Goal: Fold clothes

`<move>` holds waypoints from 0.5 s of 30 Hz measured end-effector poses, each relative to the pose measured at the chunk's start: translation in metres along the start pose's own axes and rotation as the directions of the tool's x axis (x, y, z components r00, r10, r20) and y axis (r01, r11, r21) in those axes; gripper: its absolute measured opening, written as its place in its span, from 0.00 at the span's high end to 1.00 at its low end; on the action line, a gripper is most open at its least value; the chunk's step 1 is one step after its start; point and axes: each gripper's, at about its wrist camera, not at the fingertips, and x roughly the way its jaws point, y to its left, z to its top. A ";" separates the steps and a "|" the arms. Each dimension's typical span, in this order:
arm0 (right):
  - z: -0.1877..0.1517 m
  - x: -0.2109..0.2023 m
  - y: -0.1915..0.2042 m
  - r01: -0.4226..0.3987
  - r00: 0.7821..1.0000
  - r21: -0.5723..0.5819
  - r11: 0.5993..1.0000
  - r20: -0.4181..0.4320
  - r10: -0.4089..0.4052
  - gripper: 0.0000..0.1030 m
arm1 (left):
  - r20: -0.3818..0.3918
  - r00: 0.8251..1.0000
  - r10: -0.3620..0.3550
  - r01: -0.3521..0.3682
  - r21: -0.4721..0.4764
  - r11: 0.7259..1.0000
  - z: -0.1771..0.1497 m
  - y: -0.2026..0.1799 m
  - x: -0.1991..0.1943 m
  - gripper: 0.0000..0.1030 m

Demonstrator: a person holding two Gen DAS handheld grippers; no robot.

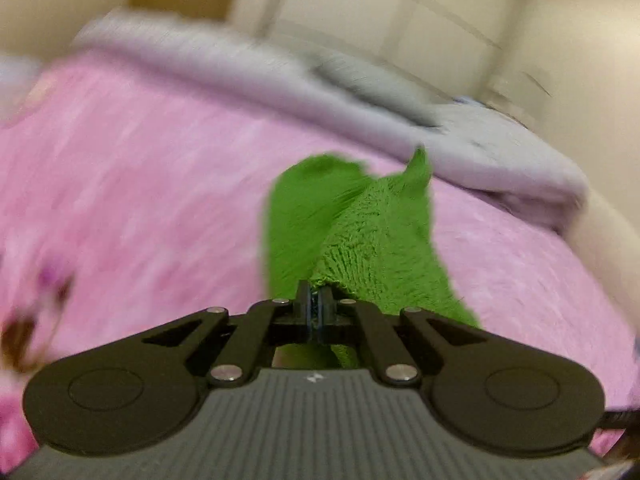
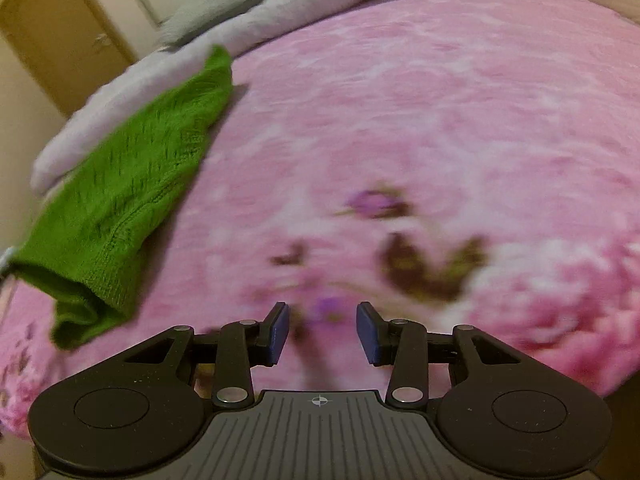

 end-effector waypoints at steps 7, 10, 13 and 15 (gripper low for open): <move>-0.029 0.038 0.095 -0.095 0.995 -0.266 0.959 -0.049 0.085 0.60 | -0.079 0.997 0.027 -0.017 0.115 0.993 -0.010 0.020 0.000 0.93; -0.043 0.050 0.133 -0.175 0.985 -0.332 0.927 -0.069 0.161 0.60 | -0.056 0.997 0.051 -0.026 0.389 0.921 -0.011 -0.010 0.000 0.85; -0.055 0.064 0.154 -0.168 0.986 -0.324 0.931 -0.060 0.157 0.60 | -0.020 0.996 0.087 -0.053 0.651 0.757 -0.023 -0.042 0.003 0.81; -0.061 0.068 0.161 -0.153 0.988 -0.313 0.937 -0.039 0.148 0.60 | -0.021 0.996 0.092 -0.047 0.737 0.674 -0.027 -0.052 0.005 0.80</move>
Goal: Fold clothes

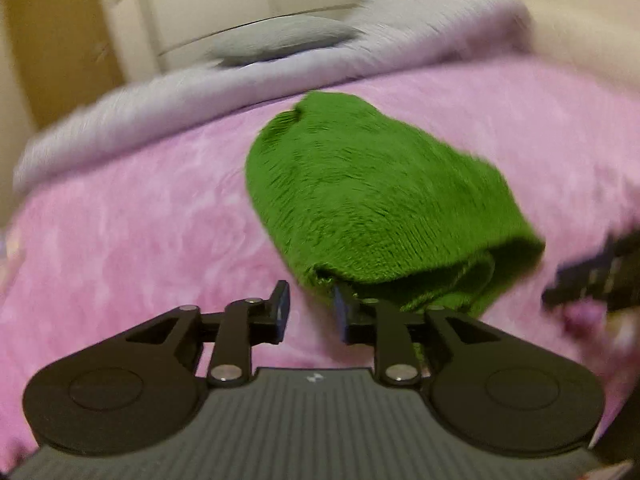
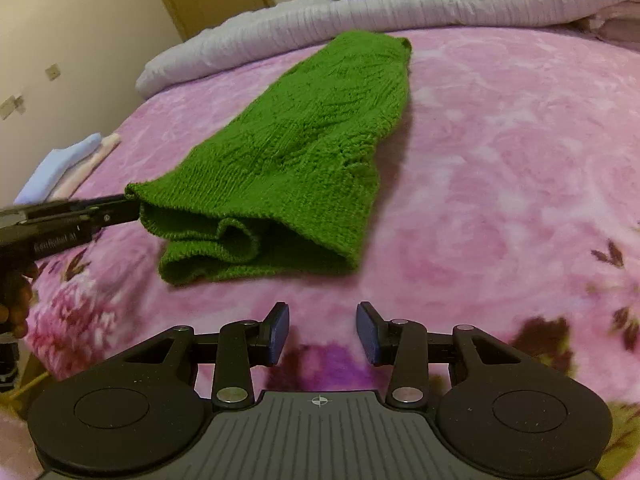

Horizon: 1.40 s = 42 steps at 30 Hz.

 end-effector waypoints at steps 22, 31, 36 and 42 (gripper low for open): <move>0.005 -0.009 -0.007 0.026 0.999 0.045 0.999 0.022 -0.027 0.60 | 0.195 0.978 -0.068 0.117 -0.249 0.961 -0.002 0.059 0.006 0.94; 0.007 0.029 0.040 -0.106 0.994 0.056 0.993 0.034 0.104 0.60 | 0.141 0.990 0.013 0.089 -0.693 0.716 -0.072 0.140 -0.011 0.96; 0.002 0.050 0.049 -0.036 0.991 0.159 0.987 0.131 0.015 0.60 | 0.143 0.989 -0.042 0.128 -0.662 0.739 -0.068 0.131 0.011 0.96; 0.000 0.064 0.055 -0.063 0.977 0.190 0.980 0.210 0.022 0.43 | 0.117 0.990 -0.080 0.125 -0.448 0.885 -0.046 0.112 0.037 0.89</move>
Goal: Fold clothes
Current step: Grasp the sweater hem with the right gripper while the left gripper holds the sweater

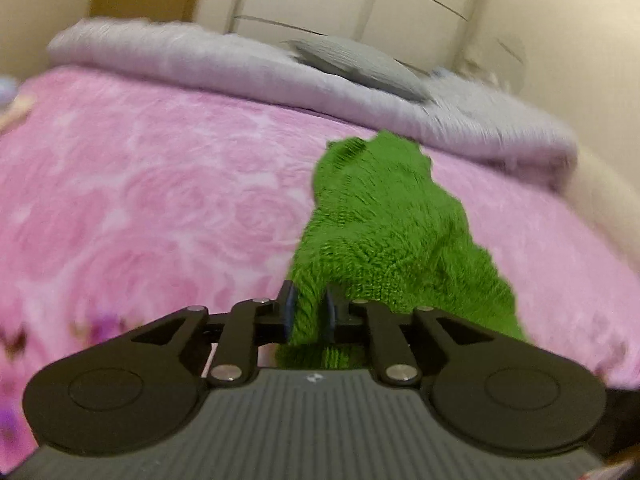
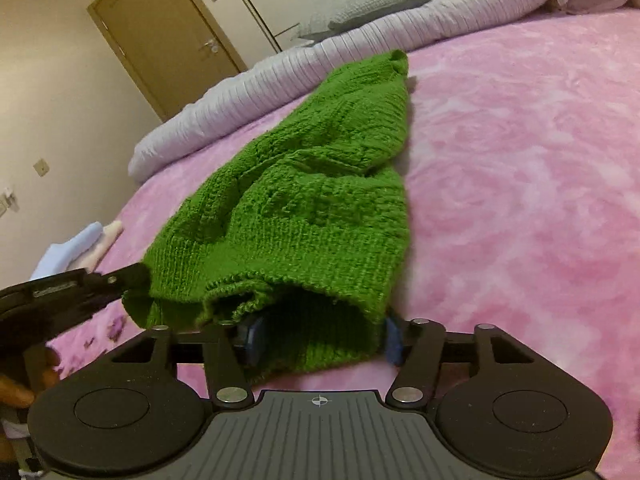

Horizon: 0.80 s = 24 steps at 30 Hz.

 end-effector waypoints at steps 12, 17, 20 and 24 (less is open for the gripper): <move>0.009 -0.019 -0.025 -0.097 0.993 0.108 0.989 -0.055 0.104 0.62 | -0.016 0.992 -0.125 0.114 -0.293 0.949 0.013 0.023 -0.021 0.59; 0.002 -0.017 -0.008 -0.088 0.995 0.028 0.996 -0.052 0.090 0.57 | -0.142 0.981 -0.132 0.078 -0.332 0.940 0.012 0.029 0.012 0.52; -0.001 -0.008 0.004 -0.070 0.997 -0.067 0.995 -0.050 0.067 0.57 | -0.141 0.970 -0.196 0.123 -0.410 0.904 0.004 0.034 0.033 0.75; 0.002 -0.005 0.007 -0.049 0.997 -0.157 0.986 -0.061 0.039 0.91 | -0.097 0.964 -0.248 0.193 -0.386 0.902 0.012 0.015 0.023 0.95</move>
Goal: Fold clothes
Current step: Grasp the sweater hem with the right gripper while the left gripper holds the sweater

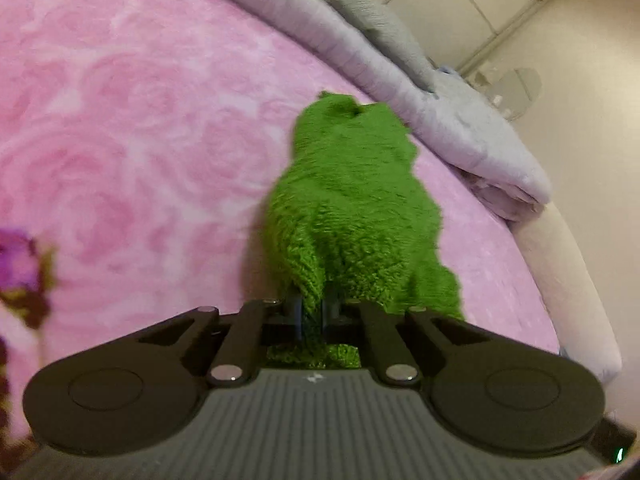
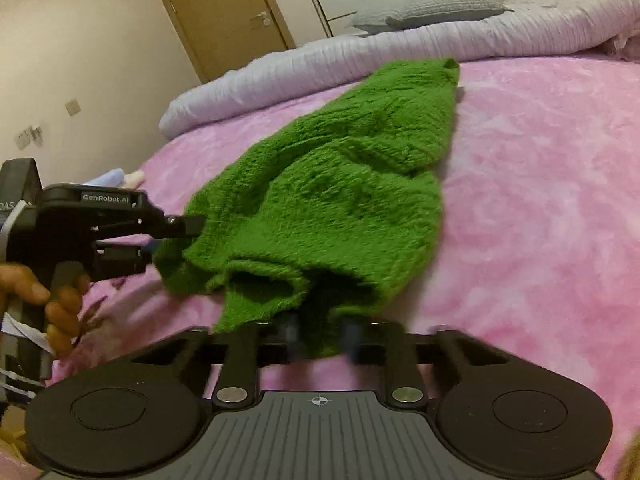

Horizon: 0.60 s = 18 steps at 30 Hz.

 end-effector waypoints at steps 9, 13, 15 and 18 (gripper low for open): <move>0.060 -0.133 -0.039 0.262 0.912 -0.096 0.960 0.350 -0.214 0.99 | 0.221 0.927 -0.304 0.262 0.201 0.944 0.034 -0.134 -0.102 0.96; 0.101 -0.218 -0.037 0.356 0.782 -0.097 0.930 0.576 -0.239 0.99 | 0.324 0.848 -0.420 0.313 0.335 0.889 0.051 -0.202 -0.162 0.96; 0.118 -0.264 -0.031 0.371 0.710 -0.093 0.924 0.669 -0.218 0.99 | 0.380 0.800 -0.465 0.324 0.378 0.867 0.053 -0.227 -0.196 0.96; 0.131 -0.328 -0.013 0.394 0.623 -0.135 0.909 0.766 -0.156 0.99 | 0.447 0.733 -0.512 0.325 0.431 0.842 0.054 -0.260 -0.243 0.96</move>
